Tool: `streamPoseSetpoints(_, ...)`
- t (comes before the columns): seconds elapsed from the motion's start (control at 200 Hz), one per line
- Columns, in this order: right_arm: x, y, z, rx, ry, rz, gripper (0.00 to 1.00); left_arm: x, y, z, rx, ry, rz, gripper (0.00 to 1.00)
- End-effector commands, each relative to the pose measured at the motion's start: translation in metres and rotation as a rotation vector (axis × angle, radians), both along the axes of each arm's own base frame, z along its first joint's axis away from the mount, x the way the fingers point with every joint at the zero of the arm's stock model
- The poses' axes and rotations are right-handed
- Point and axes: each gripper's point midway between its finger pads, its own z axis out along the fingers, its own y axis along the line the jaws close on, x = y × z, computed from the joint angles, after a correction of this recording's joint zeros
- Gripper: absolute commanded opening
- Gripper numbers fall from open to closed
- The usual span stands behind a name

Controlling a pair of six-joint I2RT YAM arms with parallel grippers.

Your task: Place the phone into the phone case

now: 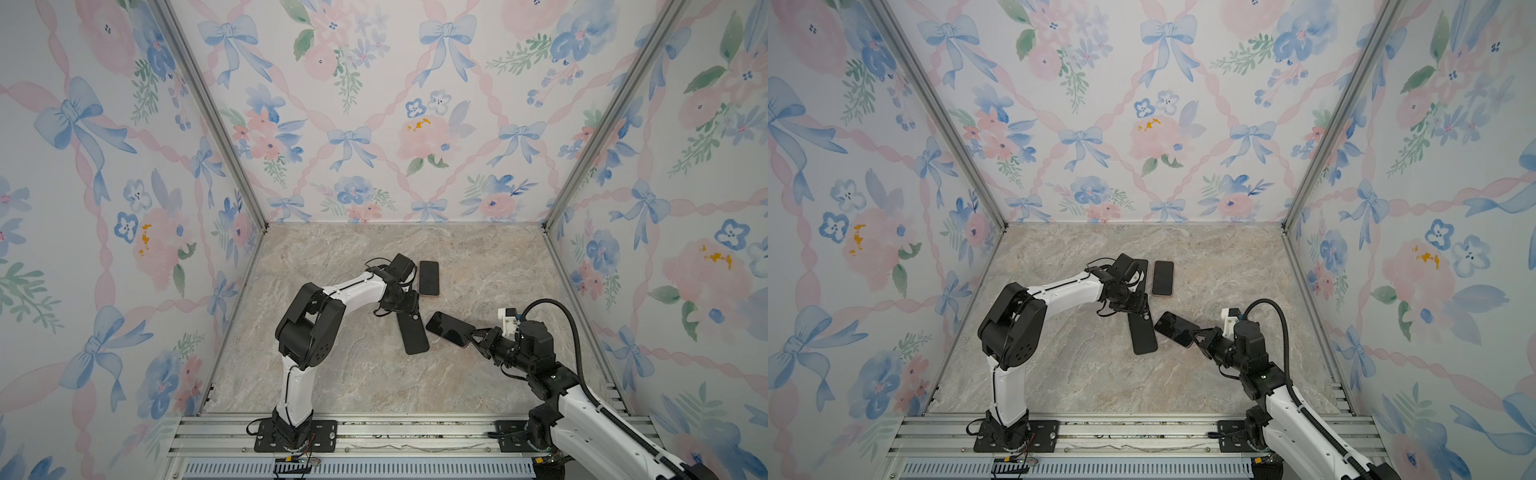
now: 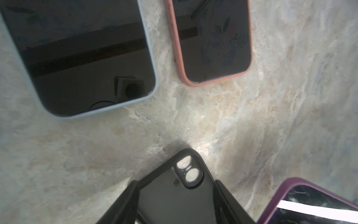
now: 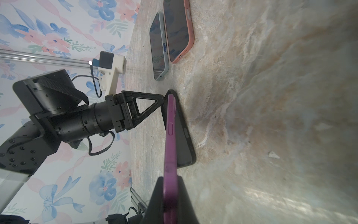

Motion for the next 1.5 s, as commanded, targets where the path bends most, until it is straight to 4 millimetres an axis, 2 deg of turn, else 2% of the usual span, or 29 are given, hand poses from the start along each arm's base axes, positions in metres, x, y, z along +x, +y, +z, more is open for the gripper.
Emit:
streamPoseSetpoints(0.0, 0.006, 0.005, 0.024, 0.021, -0.074, 0.031, 0.0, 0.003, 0.025, -0.014, 0.201, -0.031, -0.036, 0.61)
streamPoseSetpoints(0.18, 0.005, 0.004, 0.023, 0.018, -0.076, 0.034, 0.0, 0.005, 0.017, -0.018, 0.249, -0.058, -0.078, 0.56)
streamPoseSetpoints(0.5, 0.004, 0.003, 0.023, -0.01, -0.073, 0.042, 0.0, -0.002, 0.023, -0.026, 0.277, -0.046, -0.075, 0.28)
streamPoseSetpoints(0.685, 0.003, 0.001, 0.029, -0.026, -0.074, 0.051, 0.0, -0.01, 0.027, -0.024, 0.264, -0.025, -0.046, 0.16)
streamPoseSetpoints(1.105, 0.001, 0.003, 0.045, -0.025, -0.082, 0.088, 0.0, -0.047, 0.039, -0.022, 0.179, 0.096, 0.119, 0.1)
streamPoseSetpoints(1.495, 0.003, 0.011, 0.047, -0.014, -0.101, 0.14, 0.0, -0.076, 0.03, -0.016, 0.08, 0.142, 0.197, 0.11)
